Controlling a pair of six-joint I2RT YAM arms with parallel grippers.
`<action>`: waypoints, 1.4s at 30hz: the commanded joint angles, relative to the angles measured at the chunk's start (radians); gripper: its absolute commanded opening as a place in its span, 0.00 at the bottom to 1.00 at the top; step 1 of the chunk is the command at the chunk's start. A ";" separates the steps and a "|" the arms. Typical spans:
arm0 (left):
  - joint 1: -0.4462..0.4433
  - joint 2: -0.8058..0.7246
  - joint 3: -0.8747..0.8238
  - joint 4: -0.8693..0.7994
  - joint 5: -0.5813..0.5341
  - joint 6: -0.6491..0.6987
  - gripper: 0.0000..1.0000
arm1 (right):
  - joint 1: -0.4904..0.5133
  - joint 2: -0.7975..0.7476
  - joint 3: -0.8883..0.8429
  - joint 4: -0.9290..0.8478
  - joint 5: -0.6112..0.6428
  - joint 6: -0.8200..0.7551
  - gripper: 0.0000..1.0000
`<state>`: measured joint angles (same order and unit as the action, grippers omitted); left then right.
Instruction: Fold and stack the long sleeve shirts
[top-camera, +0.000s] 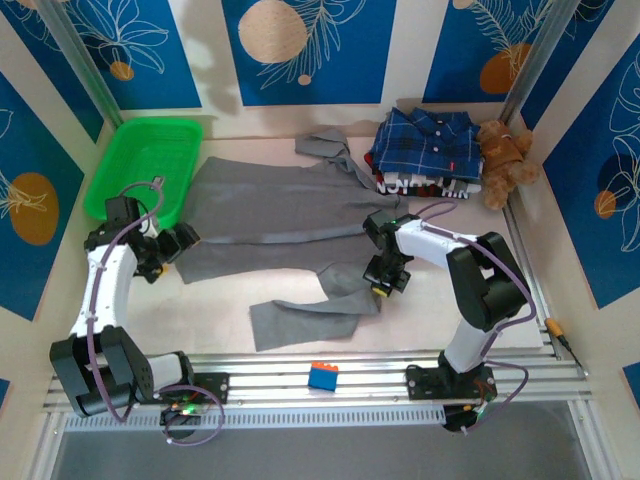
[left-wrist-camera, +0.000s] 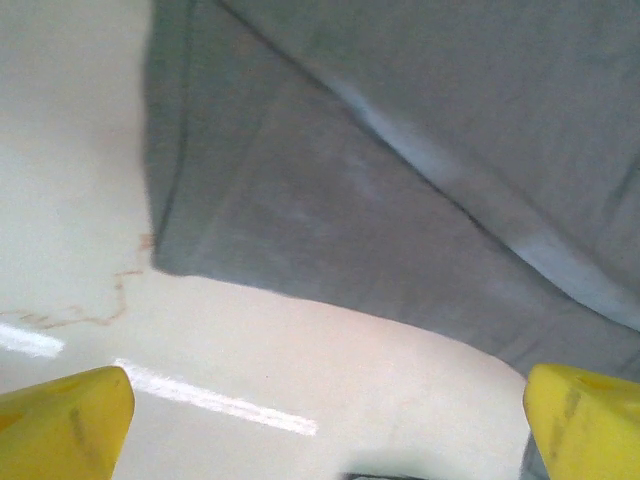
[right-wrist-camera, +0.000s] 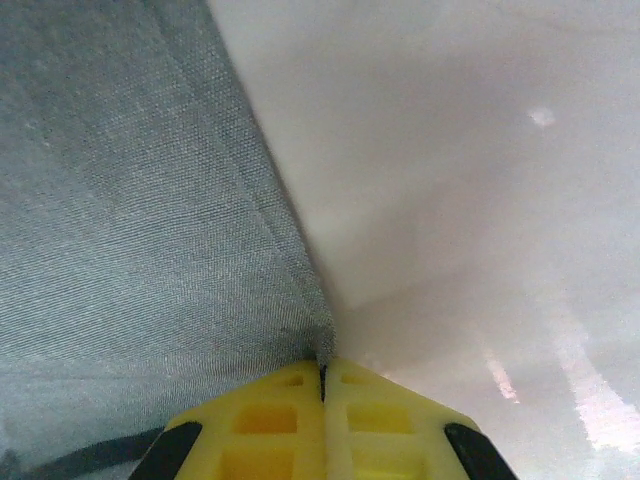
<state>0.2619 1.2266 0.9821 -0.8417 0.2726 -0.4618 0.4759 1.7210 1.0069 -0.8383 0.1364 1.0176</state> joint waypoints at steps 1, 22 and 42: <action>0.010 -0.015 -0.033 -0.054 -0.078 -0.002 1.00 | 0.014 0.004 0.009 0.020 0.058 -0.021 0.02; 0.020 0.226 -0.197 0.226 0.024 -0.130 0.68 | 0.033 -0.151 -0.037 -0.047 0.036 -0.111 0.00; 0.025 0.382 -0.159 0.319 -0.050 -0.126 0.32 | 0.053 -0.176 -0.056 -0.041 0.005 -0.133 0.00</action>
<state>0.2859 1.5620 0.8146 -0.6472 0.2054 -0.5976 0.5232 1.5845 0.9661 -0.8566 0.1703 0.8989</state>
